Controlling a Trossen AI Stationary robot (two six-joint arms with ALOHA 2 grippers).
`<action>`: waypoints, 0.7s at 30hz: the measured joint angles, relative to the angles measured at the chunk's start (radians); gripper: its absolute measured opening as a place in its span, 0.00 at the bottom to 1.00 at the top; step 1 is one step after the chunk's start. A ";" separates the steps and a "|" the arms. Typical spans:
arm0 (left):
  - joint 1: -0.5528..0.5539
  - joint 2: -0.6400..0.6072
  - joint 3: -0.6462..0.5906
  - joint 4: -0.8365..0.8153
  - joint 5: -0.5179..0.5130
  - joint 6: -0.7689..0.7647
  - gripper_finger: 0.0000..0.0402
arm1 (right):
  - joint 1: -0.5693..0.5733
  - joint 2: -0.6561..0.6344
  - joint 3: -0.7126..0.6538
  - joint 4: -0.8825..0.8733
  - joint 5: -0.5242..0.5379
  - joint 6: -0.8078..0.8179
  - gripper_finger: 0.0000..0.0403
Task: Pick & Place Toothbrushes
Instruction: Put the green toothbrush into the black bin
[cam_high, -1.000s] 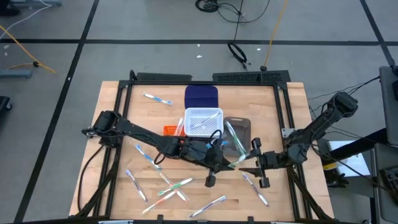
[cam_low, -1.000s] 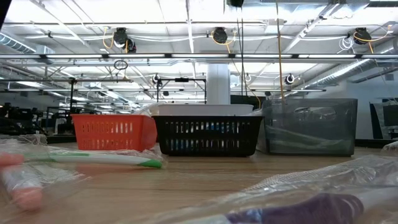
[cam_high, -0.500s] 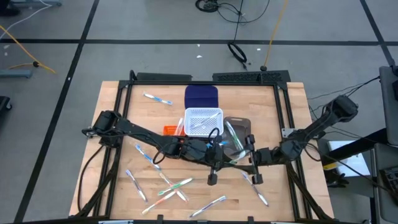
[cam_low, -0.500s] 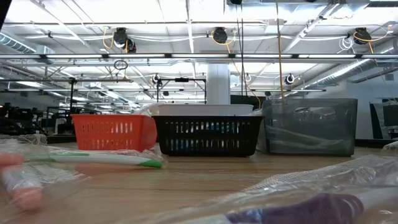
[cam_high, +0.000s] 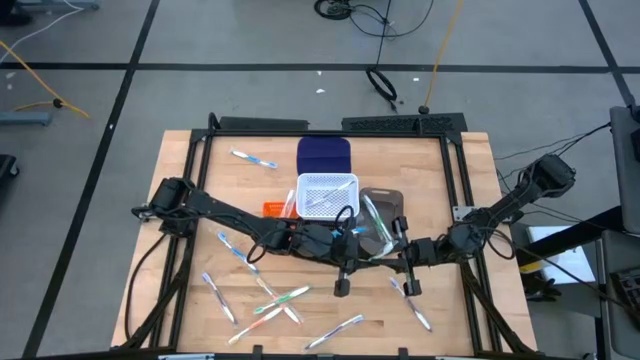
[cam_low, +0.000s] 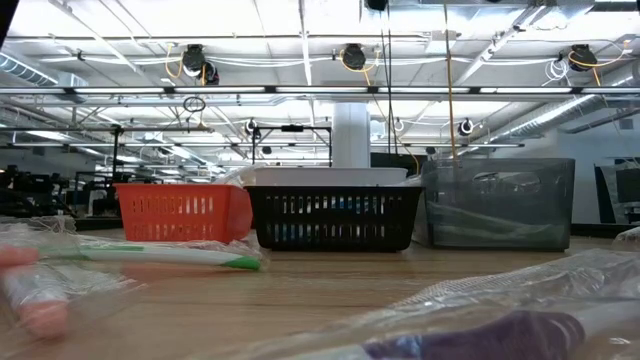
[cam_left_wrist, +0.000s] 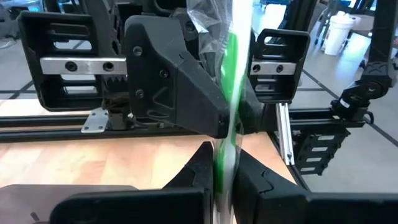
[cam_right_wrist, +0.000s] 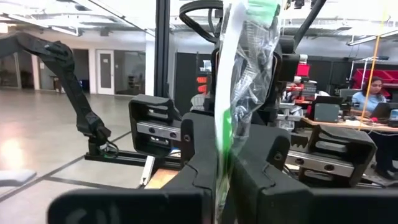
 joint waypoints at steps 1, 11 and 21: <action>0.000 0.000 0.000 -0.003 0.000 0.000 0.05 | 0.000 0.000 0.000 -0.002 0.001 0.000 0.04; 0.001 -0.005 0.000 -0.048 -0.004 0.061 0.22 | 0.002 0.000 0.000 -0.010 0.023 0.016 0.03; 0.019 -0.124 0.001 -0.401 -0.012 0.073 0.51 | 0.008 -0.047 0.000 -0.095 0.178 0.055 0.03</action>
